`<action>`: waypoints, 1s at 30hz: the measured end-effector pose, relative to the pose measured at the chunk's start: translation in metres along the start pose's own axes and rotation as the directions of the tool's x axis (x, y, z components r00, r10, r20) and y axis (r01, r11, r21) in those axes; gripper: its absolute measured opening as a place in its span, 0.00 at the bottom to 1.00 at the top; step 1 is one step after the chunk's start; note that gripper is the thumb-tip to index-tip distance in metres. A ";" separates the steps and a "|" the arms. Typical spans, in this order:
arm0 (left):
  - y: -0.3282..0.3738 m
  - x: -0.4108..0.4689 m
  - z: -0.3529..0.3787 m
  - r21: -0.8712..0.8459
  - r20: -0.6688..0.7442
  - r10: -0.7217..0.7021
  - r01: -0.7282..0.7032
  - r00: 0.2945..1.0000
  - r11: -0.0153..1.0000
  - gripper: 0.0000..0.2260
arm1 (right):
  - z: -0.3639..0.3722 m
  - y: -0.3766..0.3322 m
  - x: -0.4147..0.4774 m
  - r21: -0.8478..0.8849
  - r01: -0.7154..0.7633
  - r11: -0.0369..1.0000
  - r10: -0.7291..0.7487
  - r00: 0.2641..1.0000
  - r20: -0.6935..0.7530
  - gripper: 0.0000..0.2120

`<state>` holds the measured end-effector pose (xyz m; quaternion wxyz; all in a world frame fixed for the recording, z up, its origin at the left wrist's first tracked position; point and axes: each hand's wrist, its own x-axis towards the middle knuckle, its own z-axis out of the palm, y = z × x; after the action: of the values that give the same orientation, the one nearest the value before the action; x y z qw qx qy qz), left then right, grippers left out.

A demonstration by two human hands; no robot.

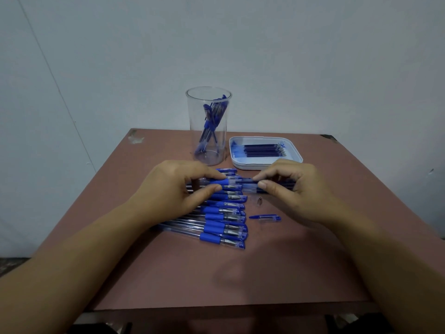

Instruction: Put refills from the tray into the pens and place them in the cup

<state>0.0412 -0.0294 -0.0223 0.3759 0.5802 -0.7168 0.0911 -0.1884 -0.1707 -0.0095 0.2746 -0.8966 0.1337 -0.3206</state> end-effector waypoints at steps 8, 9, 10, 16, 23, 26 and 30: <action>0.001 0.001 0.001 0.032 -0.033 -0.006 0.007 0.999 0.999 0.14 | -0.001 0.000 -0.001 -0.075 0.048 0.996 -0.049 0.999 -0.018 0.12; 0.001 0.001 0.001 0.040 -0.032 -0.006 0.007 0.999 0.999 0.15 | -0.003 0.001 -0.001 -0.078 0.028 0.997 -0.031 0.998 -0.049 0.09; 0.001 0.001 0.001 0.045 -0.031 -0.004 0.006 0.999 0.999 0.15 | -0.003 0.002 -0.001 -0.077 0.010 0.997 -0.015 0.997 -0.071 0.07; 0.004 0.001 0.002 0.043 -0.008 0.014 -0.013 1.000 0.999 0.14 | 0.007 0.002 0.002 -0.085 0.052 0.995 -0.050 0.998 0.025 0.09; 0.004 0.001 0.002 0.039 -0.026 0.012 -0.011 1.000 0.999 0.14 | 0.008 0.001 0.001 -0.039 0.011 0.999 -0.013 0.999 -0.052 0.08; 0.006 0.001 0.005 0.034 -0.022 0.022 -0.021 1.000 0.999 0.13 | 0.012 0.002 0.003 -0.060 0.050 0.997 -0.051 0.999 -0.016 0.04; 0.007 0.001 0.006 0.035 -0.017 0.018 -0.018 1.000 0.999 0.13 | 0.012 0.004 0.003 -0.090 0.059 0.994 -0.052 0.995 0.080 0.12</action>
<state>0.0325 -0.0311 -0.0241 0.3710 0.5794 -0.7171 0.1118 -0.1784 -0.1702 -0.0177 0.2285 -0.9235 0.1126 -0.2868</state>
